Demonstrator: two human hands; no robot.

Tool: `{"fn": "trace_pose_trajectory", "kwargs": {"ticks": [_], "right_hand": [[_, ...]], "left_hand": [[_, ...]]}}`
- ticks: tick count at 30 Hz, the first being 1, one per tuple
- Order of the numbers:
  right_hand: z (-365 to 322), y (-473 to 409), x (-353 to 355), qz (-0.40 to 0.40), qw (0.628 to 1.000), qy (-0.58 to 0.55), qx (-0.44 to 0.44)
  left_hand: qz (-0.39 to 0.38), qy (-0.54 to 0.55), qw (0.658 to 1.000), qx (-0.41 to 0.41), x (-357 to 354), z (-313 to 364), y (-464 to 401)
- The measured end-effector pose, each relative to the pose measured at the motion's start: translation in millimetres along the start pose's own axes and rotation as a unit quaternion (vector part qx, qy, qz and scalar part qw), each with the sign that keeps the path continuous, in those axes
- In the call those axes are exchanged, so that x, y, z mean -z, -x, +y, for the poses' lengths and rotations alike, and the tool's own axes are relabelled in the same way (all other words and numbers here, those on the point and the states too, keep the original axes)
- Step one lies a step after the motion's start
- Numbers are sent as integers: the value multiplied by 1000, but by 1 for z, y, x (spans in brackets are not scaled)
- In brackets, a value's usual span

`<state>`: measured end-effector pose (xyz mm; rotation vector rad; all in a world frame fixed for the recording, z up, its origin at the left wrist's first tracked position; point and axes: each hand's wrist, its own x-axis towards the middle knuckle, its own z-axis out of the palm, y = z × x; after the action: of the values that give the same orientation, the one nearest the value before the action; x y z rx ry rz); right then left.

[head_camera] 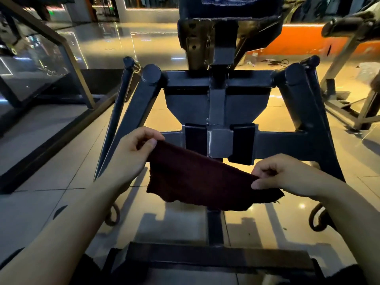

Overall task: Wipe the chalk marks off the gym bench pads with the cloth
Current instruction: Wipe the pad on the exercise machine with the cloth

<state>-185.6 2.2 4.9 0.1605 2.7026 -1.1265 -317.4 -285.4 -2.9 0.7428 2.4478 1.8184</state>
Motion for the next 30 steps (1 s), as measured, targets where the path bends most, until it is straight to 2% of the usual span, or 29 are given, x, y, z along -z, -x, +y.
{"fn": "trace_pose_trajectory", "kwargs": {"ticks": [4,7,10,12,15,18,21,23,26,30], "right_hand": [[-3,-2,-5,42,999,2,8],[0,4,-10,72,997,6,16],[2,16,-8,80,996,35,20],[2,24,-7,102,989,103,4],[3,25,-14,206,951,230,-14],[-4,23,-19,332,905,265,5],[-5,29,-22,398,903,165,-3],[-5,29,-24,404,912,65,-23],[-12,18,-20,459,887,37,-14],[-40,-7,16,512,858,-9,30]], "left_hand": [[-24,85,993,74,6,-5,6],[-84,48,990,98,11,-6,14],[-65,-98,992,55,14,1,16],[-51,-164,985,11,15,5,23],[-50,-177,983,-24,9,6,38],[-32,-204,976,-71,7,8,34],[19,-151,986,-65,7,16,24],[34,-180,978,-103,4,15,20],[38,-250,955,-156,0,5,13],[69,-246,951,-177,0,16,-8]]}}
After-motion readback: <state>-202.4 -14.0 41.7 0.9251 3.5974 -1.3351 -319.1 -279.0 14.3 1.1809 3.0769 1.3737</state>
